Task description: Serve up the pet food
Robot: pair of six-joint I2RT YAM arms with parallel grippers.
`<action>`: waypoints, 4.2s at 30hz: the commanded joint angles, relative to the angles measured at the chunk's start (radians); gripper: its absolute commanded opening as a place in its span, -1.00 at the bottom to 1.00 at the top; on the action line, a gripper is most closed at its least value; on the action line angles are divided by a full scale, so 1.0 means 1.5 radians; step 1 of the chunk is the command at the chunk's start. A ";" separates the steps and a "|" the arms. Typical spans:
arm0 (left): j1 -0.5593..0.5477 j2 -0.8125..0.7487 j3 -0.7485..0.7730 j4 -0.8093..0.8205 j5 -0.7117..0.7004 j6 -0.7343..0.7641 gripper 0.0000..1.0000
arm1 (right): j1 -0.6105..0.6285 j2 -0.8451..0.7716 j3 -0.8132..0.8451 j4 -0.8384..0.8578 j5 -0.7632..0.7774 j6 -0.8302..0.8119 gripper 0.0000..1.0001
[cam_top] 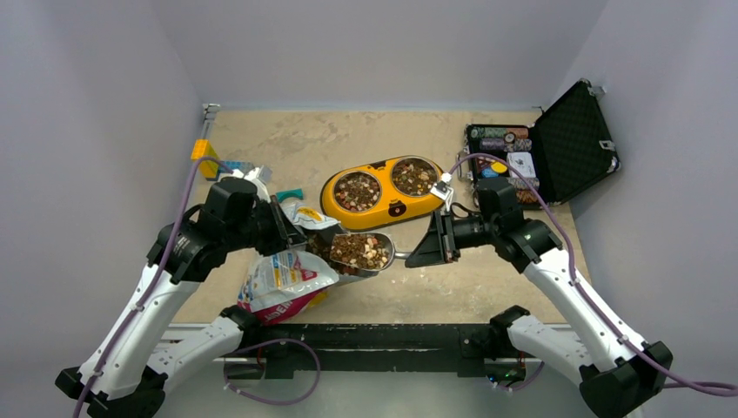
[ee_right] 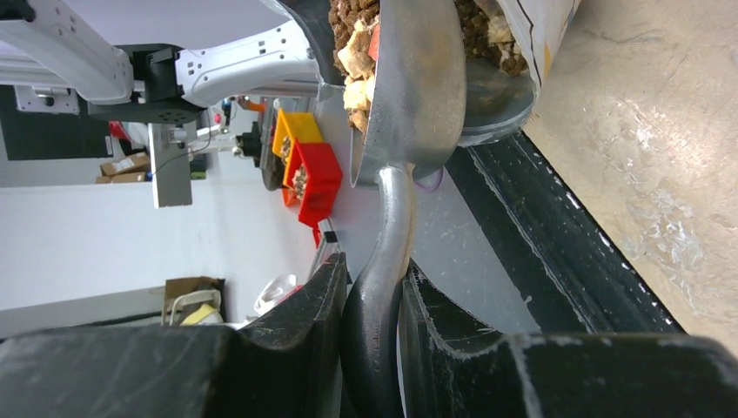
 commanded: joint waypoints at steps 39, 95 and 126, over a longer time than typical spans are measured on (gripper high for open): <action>0.000 0.139 0.182 -0.066 -0.210 0.077 -1.00 | -0.203 0.059 0.135 0.023 -0.105 -0.045 -1.00; 0.001 0.019 0.138 -0.094 -0.141 0.171 -1.00 | -0.325 0.447 0.270 -0.107 0.315 -0.222 -1.00; 0.001 -0.019 0.106 -0.097 -0.127 0.157 -1.00 | -0.086 0.607 0.637 -0.377 0.648 -0.230 -1.00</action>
